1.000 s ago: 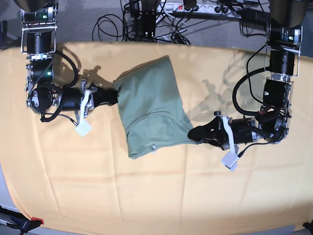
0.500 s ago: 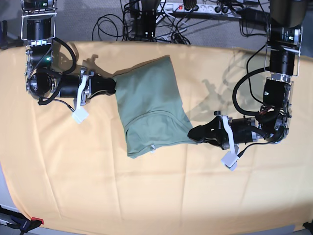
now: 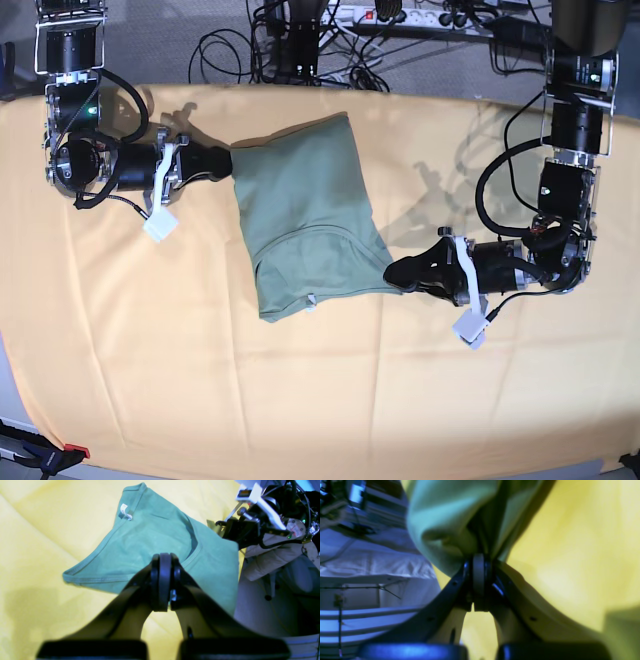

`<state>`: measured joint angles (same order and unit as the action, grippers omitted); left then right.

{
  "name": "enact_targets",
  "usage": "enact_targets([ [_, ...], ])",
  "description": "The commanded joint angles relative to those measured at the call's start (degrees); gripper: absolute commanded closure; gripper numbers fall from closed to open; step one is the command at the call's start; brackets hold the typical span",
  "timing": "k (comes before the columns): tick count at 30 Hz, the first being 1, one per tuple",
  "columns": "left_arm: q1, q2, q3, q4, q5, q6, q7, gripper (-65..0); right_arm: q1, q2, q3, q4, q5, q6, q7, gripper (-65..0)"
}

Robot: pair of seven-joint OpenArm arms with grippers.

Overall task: Fold the T-shirt properly
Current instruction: 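Push the bundle's side with the right gripper toward the left gripper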

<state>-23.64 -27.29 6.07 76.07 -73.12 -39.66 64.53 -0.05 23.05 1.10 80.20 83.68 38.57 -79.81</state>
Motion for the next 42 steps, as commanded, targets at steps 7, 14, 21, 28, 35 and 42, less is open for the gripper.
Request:
enact_targets([
  [7,-1.6,-0.5,-0.5,0.8,-1.6,-0.3,-1.0,0.0,-1.2,0.9,0.1,15.5,1.3,1.4,-0.2,0.0],
  [14,-1.6,-0.5,-0.5,0.8,-4.4,-0.3,0.7,0.0,-1.1,0.9,0.1,21.3,1.3,1.4,-0.2,0.0],
  [21,-1.6,-0.5,-0.5,0.8,-5.6,-0.3,2.0,0.0,-1.1,0.9,0.1,21.3,-14.1,1.4,8.8,0.0],
  [28,-1.6,-0.6,-0.5,0.8,-5.6,-0.3,2.0,0.0,-1.1,-0.5,0.1,21.3,-24.1,-1.6,15.0,0.0],
  [35,-1.6,-0.7,-0.5,0.8,-5.6,-0.3,2.0,0.0,-1.4,-1.4,0.1,21.3,-1.2,1.4,0.1,0.0],
  [42,-1.6,-0.7,-0.5,0.8,-5.6,-0.3,2.5,0.0,-2.7,-1.3,0.1,21.3,1.3,1.4,-0.2,0.0],
])
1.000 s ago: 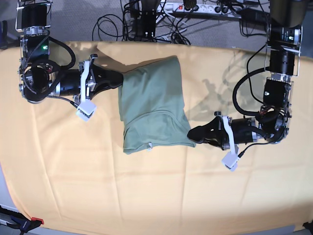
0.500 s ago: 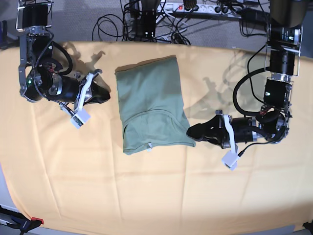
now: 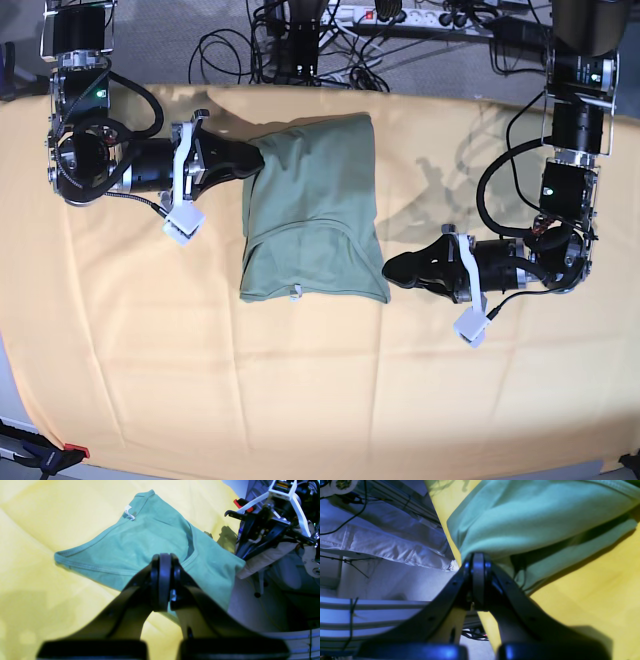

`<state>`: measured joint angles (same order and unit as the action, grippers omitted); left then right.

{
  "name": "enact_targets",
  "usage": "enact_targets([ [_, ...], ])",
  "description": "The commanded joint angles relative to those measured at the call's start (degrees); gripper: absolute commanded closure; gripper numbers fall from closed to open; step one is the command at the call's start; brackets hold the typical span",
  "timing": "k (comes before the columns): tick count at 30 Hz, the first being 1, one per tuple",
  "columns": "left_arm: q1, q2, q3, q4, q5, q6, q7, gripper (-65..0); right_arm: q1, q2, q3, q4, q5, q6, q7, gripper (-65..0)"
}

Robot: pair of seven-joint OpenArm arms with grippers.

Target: Fold the T-shirt properly

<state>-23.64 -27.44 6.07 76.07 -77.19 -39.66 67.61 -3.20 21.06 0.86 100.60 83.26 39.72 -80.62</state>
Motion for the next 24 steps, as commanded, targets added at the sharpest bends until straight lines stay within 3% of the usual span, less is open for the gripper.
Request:
enact_targets([
  [1,-1.6,-0.5,-0.5,0.8,-1.6,-0.3,-0.4,0.0,-0.2,0.7,0.4,0.9,1.7,0.3,0.6,0.0],
  [6,-1.6,-0.5,-0.5,0.8,-1.6,-0.3,0.8,0.0,-3.7,0.7,0.4,0.9,1.7,0.3,0.6,0.0],
  [13,-1.6,-0.5,-0.5,0.8,-7.4,-0.3,6.6,0.0,-4.6,2.1,3.2,1.0,1.7,-1.3,0.6,0.0],
  [24,-1.6,-0.5,-0.5,1.6,-7.8,-0.3,12.4,0.0,-4.6,2.8,32.7,1.1,1.7,-1.4,0.6,0.0],
])
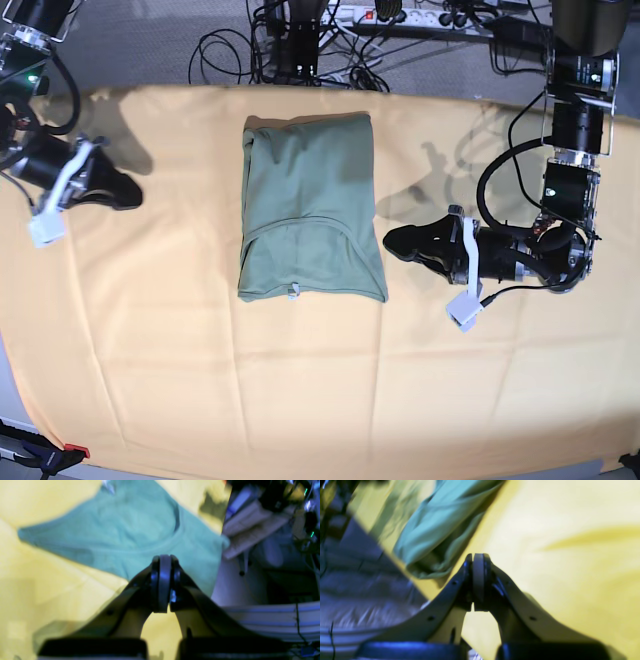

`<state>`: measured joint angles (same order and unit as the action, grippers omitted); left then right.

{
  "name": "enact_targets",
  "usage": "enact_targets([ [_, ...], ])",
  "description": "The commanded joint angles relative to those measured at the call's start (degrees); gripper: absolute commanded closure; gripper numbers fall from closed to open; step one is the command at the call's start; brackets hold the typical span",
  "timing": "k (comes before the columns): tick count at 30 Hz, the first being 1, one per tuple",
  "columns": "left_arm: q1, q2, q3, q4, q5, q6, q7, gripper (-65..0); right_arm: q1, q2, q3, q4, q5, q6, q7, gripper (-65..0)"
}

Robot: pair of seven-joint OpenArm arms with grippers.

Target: Fold the T-shirt properly

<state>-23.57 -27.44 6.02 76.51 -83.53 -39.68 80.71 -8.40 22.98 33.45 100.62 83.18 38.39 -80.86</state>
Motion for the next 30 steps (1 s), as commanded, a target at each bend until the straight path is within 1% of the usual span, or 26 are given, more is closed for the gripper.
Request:
enact_targets([
  [1,-1.5,-0.7,-0.5,1.8,-1.5,-0.3,-0.7,0.0,0.5,1.0,1.9,1.0,1.8,-0.1,0.9,0.0],
  [3,-0.6,-1.7,-0.5,3.7,-1.5,-0.3,-0.7,0.0,-0.3,1.0,4.6,1.0,1.8,-1.0,0.9,0.0],
  [5,1.2,-2.9,-0.7,7.2,-1.5,-0.3,-0.7,0.0,-1.8,1.0,6.1,1.0,1.8,-1.1,0.9,0.0],
  [8,5.1,-4.7,-2.1,13.7,-1.5,-0.3,-0.7,0.0,-4.7,1.0,6.8,1.3,1.8,-1.5,0.9,0.0],
  [11,10.4,-7.1,-5.4,18.9,-1.5,-0.3,-0.7,0.0,-7.9,1.0,6.8,3.5,1.8,-1.9,0.9,0.0],
  [16,21.3,-10.4,-13.9,25.5,-1.5,0.7,-0.7,0.0,-14.1,1.0,6.9,10.5,1.8,-1.8,0.9,0.0],
  [18,26.3,-11.7,-17.7,28.2,-1.5,0.8,-0.7,0.0,-17.1,1.0,7.7,14.1,1.8,-1.8,0.9,0.0],
  [20,31.6,-12.8,-22.1,31.3,-1.5,1.7,-0.7,0.0,-20.0,1.0,9.6,17.5,1.8,-1.8,0.9,0.0],
  [26,48.9,-13.4,-35.6,43.6,-1.5,2.1,-0.7,0.0,-30.8,1.0,15.5,24.2,1.8,-2.0,0.9,0.0],
  [30,62.3,-13.3,-40.2,51.0,-1.5,2.9,-0.7,0.0,-38.4,0.5,17.4,24.3,1.8,-2.0,0.9,0.0],
])
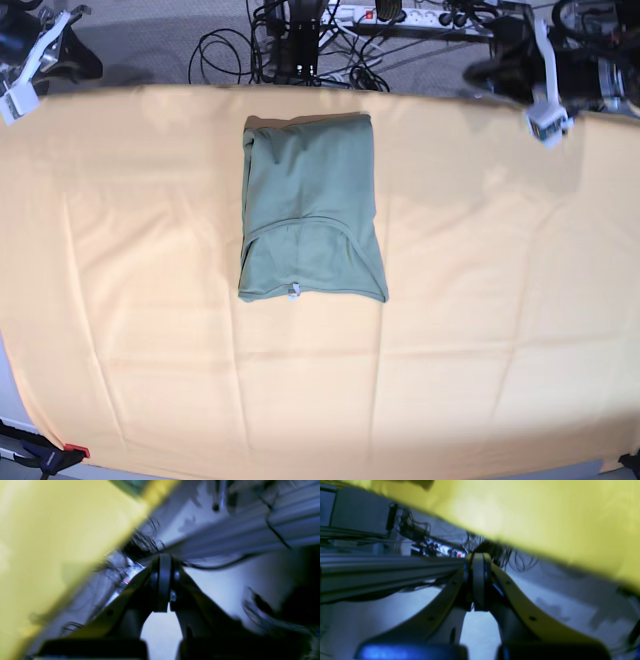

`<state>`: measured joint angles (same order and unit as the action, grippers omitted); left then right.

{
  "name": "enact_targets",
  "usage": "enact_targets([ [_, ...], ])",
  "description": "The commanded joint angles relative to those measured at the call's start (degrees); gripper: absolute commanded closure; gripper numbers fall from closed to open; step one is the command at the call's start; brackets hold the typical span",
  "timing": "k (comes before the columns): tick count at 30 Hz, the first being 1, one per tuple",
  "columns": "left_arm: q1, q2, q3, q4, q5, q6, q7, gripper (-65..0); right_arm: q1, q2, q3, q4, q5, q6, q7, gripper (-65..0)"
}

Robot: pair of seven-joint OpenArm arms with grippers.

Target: Fold the T-shirt properly

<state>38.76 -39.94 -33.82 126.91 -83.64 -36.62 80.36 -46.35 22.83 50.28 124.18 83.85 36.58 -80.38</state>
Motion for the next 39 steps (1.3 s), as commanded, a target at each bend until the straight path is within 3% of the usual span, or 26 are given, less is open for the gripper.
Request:
enact_targets([
  [1,3.5,-0.8,-0.8,1.8,-1.4,-0.2,-0.4,0.0,-2.6,0.3,0.5,0.7,1.1,-0.2,0.4,0.0],
  [5,16.3,0.4,-0.8,2.7,-1.4,-0.2,-0.4,0.0,-10.0,-2.6,0.5,0.5,1.1,1.5,0.4,0.0],
  [9,25.3,5.9,-0.8,2.7,-1.4,-0.3,-0.4,0.0,-15.1,-7.0,0.0,-2.3,1.1,3.4,0.4,0.0],
  [12,29.4,10.5,-0.7,1.6,3.8,-3.3,-0.4,0.0,-16.0,-7.9,-2.3,-6.6,1.1,3.4,0.4,0.0],
  [16,30.9,15.1,2.1,-4.5,9.8,-3.4,-0.7,0.0,-15.8,-7.5,-9.1,-15.2,1.0,3.4,0.4,0.0],
  [22,25.6,15.2,13.7,-21.0,18.3,-3.4,-8.7,0.0,-11.9,-6.8,-22.8,-29.4,-13.1,3.4,1.4,0.0],
  [31,6.0,16.0,26.0,-52.7,31.2,-3.4,-22.4,0.0,2.7,-6.8,-39.2,-50.8,-35.2,3.4,22.0,0.0],
  [39,-8.6,19.7,33.8,-75.7,52.1,-3.4,-48.2,0.0,15.6,-6.8,-51.4,-66.2,-56.4,3.4,44.5,0.0],
])
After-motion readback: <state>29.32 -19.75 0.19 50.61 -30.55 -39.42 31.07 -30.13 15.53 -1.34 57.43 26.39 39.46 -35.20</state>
